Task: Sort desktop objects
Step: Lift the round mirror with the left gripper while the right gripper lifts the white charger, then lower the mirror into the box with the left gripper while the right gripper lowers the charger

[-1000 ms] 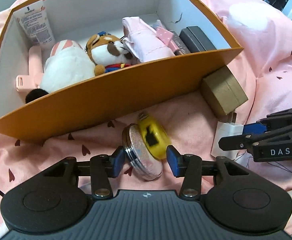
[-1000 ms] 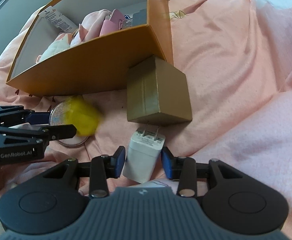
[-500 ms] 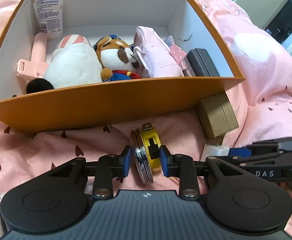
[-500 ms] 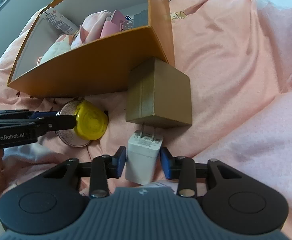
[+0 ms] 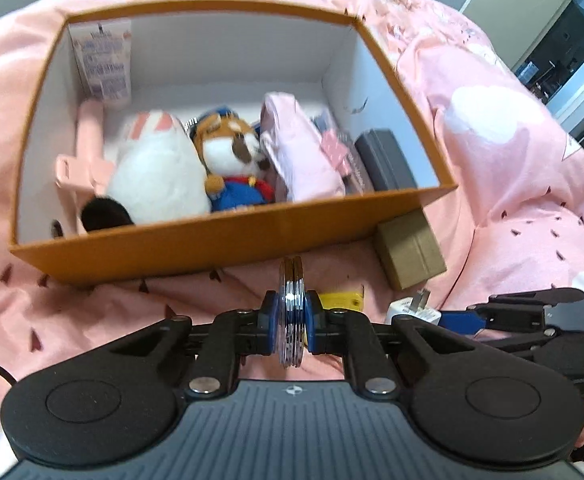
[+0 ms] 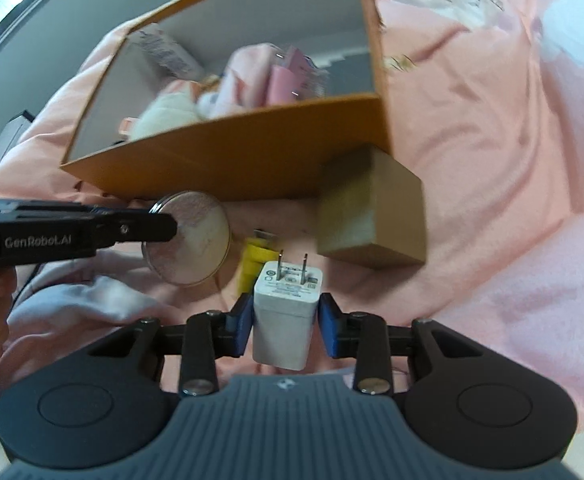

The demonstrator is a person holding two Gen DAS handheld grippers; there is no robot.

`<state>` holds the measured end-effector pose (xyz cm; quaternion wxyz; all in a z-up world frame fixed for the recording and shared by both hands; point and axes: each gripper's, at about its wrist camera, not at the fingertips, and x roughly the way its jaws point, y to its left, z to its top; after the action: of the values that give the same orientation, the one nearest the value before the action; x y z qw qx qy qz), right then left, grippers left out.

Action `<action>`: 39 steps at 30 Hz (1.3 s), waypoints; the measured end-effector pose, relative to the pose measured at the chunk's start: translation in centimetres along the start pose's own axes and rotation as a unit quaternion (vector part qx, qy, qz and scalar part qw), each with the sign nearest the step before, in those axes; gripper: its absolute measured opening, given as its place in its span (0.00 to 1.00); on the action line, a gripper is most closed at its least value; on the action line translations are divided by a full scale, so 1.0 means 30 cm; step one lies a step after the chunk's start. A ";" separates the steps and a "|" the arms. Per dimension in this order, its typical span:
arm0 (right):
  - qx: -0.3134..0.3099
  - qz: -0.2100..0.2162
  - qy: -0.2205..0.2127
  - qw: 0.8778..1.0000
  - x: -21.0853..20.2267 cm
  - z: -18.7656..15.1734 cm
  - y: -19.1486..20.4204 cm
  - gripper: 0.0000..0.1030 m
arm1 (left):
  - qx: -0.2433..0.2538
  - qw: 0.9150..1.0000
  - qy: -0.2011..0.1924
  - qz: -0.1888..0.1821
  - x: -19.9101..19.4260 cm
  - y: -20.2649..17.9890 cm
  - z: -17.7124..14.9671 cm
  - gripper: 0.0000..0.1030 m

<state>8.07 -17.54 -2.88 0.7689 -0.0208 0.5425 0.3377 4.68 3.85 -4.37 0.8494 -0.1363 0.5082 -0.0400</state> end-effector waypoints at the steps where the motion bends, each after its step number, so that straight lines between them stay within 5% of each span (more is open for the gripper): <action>1: -0.005 0.001 -0.004 1.000 -0.008 0.002 0.010 0.36 | 0.003 1.000 -0.005 -0.001 -0.013 -0.002 0.004 0.14; 10: -0.002 0.041 -0.033 0.999 -0.094 0.034 0.033 0.36 | 0.011 0.999 -0.041 -0.023 -0.123 -0.033 0.050 0.14; 19: -0.004 0.055 -0.138 0.989 -0.219 0.137 0.101 0.36 | 0.018 0.994 -0.095 -0.042 -0.229 -0.052 0.129 0.14; 31: 0.008 -0.008 -0.222 0.975 -0.139 0.304 0.172 0.36 | 0.010 0.992 -0.128 0.019 -0.215 0.022 0.281 0.14; 39: -0.002 -0.017 -0.212 0.977 -0.052 0.391 0.155 0.36 | 0.019 0.991 -0.126 0.042 -0.144 0.050 0.389 0.14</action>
<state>14.88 -10.07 4.81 0.8722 0.0402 0.3657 0.3224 12.71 8.39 4.11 0.9102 -0.1030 0.4012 0.0037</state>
